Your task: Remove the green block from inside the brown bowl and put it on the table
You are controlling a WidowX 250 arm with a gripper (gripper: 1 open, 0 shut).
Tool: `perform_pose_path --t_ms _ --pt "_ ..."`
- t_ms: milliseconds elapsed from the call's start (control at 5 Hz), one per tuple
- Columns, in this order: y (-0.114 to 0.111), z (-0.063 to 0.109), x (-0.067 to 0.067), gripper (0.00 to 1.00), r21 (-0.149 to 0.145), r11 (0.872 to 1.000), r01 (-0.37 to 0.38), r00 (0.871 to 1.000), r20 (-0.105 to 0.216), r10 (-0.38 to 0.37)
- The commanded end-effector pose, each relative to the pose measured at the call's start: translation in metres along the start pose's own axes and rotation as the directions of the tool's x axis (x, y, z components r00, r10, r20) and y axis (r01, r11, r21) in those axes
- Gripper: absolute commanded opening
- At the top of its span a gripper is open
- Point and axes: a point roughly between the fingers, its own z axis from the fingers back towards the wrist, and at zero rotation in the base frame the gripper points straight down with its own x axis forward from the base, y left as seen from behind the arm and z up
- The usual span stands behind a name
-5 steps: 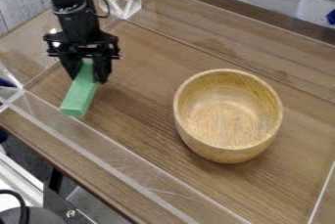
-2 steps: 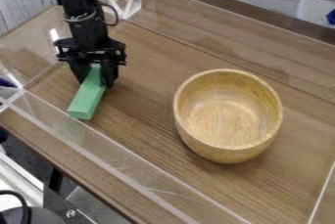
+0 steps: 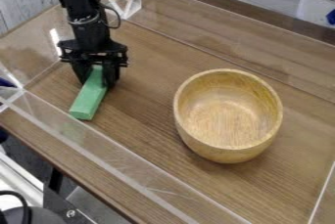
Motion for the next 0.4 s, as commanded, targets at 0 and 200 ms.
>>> perform_pose_path --t_ms 0,200 --pt "0.0012 0.0106 0.0143 0.0 0.021 1.0 0.013 0.998 0.055 -0.014" --pt "0.0015 0.0083 0.0168 0.0 0.025 1.0 0.017 0.998 0.054 -0.019"
